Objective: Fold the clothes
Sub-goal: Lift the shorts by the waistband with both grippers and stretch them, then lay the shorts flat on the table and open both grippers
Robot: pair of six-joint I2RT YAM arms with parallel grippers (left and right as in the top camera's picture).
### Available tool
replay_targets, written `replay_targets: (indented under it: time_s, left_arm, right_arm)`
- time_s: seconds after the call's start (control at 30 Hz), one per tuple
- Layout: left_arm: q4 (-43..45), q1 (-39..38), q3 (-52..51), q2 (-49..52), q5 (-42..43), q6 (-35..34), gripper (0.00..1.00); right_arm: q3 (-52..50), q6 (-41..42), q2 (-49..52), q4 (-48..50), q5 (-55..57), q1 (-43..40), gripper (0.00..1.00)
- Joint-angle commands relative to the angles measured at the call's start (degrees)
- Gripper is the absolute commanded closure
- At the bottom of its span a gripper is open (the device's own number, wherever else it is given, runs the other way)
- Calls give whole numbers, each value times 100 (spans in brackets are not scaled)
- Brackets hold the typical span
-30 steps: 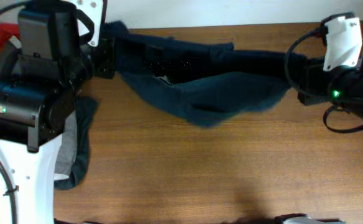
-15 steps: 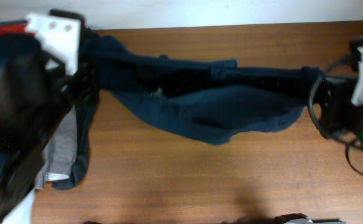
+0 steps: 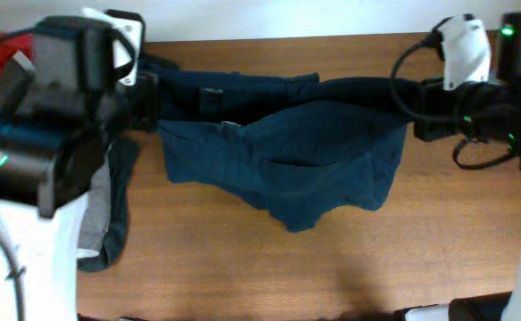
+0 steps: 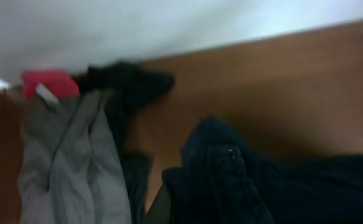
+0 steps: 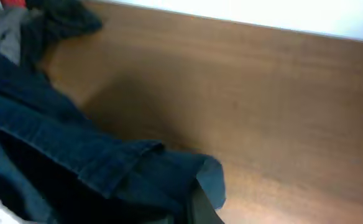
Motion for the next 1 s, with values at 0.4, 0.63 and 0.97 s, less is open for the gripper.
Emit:
replay_targets:
  time_s: [0.4, 0.63, 0.97]
  left_arm:
    - [-776, 55, 94, -1615, -223, -341, 99]
    - [-1283, 55, 94, -2227, -234, -931, 99]
    - [-1355, 55, -538, -1803, -850, -1558, 99]
  right_arm:
    - [153, 468, -1961, -393, 129, -52, 96]
    - [153, 638, -2562, -393, 11, -52, 96]
    - [-1174, 658, -2146, -389, 289, -55, 96]
